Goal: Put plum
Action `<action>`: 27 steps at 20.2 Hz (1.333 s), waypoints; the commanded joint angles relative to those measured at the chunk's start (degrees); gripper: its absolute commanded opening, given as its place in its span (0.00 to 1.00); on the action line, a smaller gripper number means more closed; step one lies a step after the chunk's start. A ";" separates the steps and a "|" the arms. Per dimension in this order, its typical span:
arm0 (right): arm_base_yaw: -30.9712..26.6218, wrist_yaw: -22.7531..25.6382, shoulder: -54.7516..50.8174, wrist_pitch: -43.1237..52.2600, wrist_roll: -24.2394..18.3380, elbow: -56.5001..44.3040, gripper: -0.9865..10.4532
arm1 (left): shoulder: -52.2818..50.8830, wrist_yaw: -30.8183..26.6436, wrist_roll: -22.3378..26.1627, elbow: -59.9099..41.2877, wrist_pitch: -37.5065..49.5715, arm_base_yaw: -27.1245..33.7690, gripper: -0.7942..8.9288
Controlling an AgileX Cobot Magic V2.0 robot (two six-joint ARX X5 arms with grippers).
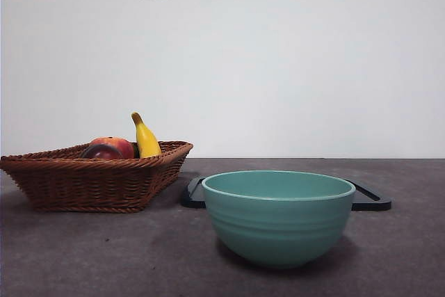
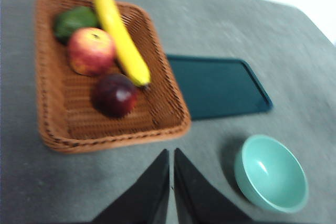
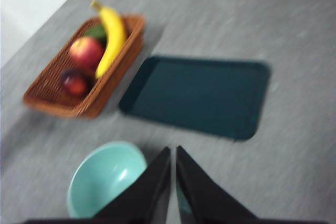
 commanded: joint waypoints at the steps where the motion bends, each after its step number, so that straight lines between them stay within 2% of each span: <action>1: 1.27 -1.44 3.65 -4.35 -4.28 4.26 0.09 | 3.21 2.40 5.46 4.37 -4.09 -0.92 0.09; 8: 7.61 -1.38 11.02 -17.29 -10.97 12.07 0.09 | 9.11 3.87 13.07 12.20 -17.70 -5.46 0.09; 13: 10.64 -1.33 11.34 -18.10 -11.65 12.35 0.09 | 9.20 3.82 13.90 12.28 -18.47 -6.40 0.09; 15: 10.64 -1.27 11.34 -18.10 -11.61 12.35 0.10 | 9.20 3.78 13.88 12.28 -18.43 -6.40 0.13; 17: 10.64 -1.09 11.37 -18.08 -11.54 12.35 0.21 | 9.20 3.56 13.88 12.28 -18.40 -6.40 0.27; 18: 10.64 -1.11 11.37 -18.08 -11.32 12.35 0.32 | 9.20 3.56 13.86 12.28 -18.40 -6.40 0.38; 19: 10.64 -1.09 11.37 -18.08 -11.30 12.35 0.40 | 9.20 3.54 13.86 12.28 -18.40 -6.40 0.45; 20: 10.64 -1.09 11.37 -18.08 -11.30 12.35 0.44 | 9.20 3.52 13.84 12.28 -18.40 -6.40 0.51; 22: 10.64 -1.11 11.37 -18.05 -11.30 12.35 0.44 | 9.20 3.50 13.60 12.28 -18.43 -6.40 0.57; 27: 10.64 -1.11 11.37 -18.05 -11.15 12.35 0.44 | 9.55 0.72 12.31 12.28 -16.46 -6.40 0.57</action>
